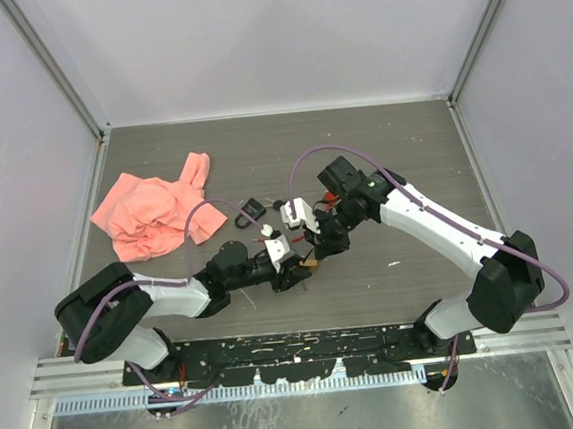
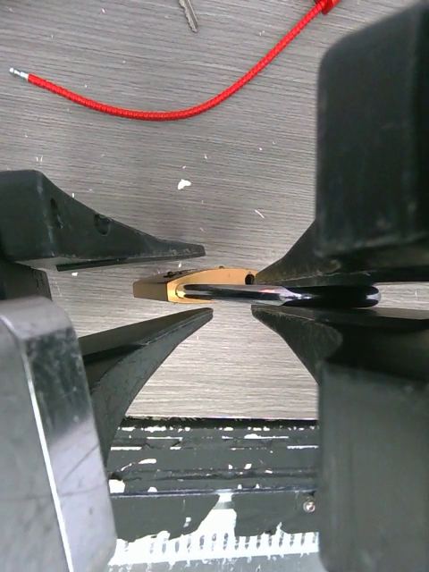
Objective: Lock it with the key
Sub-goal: Lock the lock.
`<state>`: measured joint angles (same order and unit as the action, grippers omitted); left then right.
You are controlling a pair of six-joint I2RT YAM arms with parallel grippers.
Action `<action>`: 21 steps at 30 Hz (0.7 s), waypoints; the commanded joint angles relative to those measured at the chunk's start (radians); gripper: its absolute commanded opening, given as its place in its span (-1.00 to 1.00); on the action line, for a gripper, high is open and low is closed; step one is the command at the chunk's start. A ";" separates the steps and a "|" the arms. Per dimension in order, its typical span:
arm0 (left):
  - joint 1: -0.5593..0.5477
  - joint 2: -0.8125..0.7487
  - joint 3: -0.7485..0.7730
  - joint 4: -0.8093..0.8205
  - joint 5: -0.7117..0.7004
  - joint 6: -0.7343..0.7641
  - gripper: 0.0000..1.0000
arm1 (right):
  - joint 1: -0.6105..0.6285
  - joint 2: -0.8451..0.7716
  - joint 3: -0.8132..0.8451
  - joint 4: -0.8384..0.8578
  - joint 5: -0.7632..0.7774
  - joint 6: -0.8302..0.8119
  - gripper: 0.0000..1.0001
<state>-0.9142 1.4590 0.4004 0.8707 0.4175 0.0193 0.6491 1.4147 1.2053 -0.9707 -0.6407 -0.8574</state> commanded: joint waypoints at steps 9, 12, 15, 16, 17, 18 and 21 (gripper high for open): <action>0.001 0.108 0.038 0.280 0.074 -0.074 -0.65 | 0.004 -0.051 -0.014 0.083 -0.031 0.022 -0.98; 0.003 0.131 0.035 0.284 0.088 -0.066 -0.90 | 0.004 -0.057 -0.021 0.090 -0.029 0.026 -0.98; 0.014 0.140 0.025 0.278 0.092 -0.064 -0.89 | 0.004 -0.066 -0.033 0.099 -0.025 0.030 -0.98; 0.019 0.144 0.023 0.277 0.094 -0.067 -0.77 | 0.004 -0.067 -0.036 0.102 -0.025 0.030 -0.98; 0.024 0.145 0.022 0.278 0.096 -0.075 -0.59 | 0.004 -0.068 -0.039 0.102 -0.026 0.029 -0.98; 0.028 0.146 0.020 0.278 0.095 -0.080 -0.42 | 0.004 -0.068 -0.039 0.103 -0.026 0.030 -0.98; 0.030 0.147 0.015 0.276 0.096 -0.077 -0.16 | 0.004 -0.064 -0.038 0.102 -0.027 0.031 -0.98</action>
<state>-0.8948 1.6047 0.4091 1.0733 0.4973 -0.0517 0.6491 1.4094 1.1465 -0.9276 -0.6281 -0.8349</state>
